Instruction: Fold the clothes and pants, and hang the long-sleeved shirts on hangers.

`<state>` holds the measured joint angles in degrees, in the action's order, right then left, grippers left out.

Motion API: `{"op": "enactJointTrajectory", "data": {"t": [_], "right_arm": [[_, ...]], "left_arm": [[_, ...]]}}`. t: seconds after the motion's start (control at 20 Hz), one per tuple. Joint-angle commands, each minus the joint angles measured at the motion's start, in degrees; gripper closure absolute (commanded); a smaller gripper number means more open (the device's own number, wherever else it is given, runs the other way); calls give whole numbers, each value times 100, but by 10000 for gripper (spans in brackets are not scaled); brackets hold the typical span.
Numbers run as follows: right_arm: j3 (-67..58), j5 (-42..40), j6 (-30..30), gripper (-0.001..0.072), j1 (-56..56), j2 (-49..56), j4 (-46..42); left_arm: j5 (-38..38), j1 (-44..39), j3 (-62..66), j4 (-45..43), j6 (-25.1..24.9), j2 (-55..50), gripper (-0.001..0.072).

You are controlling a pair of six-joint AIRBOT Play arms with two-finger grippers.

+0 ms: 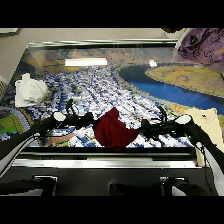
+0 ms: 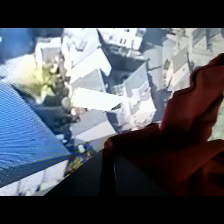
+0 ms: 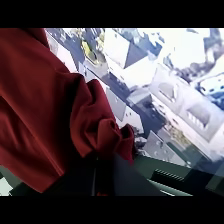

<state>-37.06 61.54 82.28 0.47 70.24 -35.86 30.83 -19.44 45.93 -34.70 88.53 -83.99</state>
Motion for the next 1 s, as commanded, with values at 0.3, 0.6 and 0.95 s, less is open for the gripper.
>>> {"op": "enactJointTrajectory", "data": {"t": [0.3,0.6,0.95], "right_arm": [[-2131,-57,52,685,2,-979,-1727],[-4806,-33,212,685,4,-1725,-3217],[-5761,7,557,684,2,-3049,-3877]], "left_arm": [[553,966,844,-422,-501,1241,693],[1550,2177,1996,-2059,251,3182,693],[1902,2682,2393,-3644,1523,5608,692]]}}
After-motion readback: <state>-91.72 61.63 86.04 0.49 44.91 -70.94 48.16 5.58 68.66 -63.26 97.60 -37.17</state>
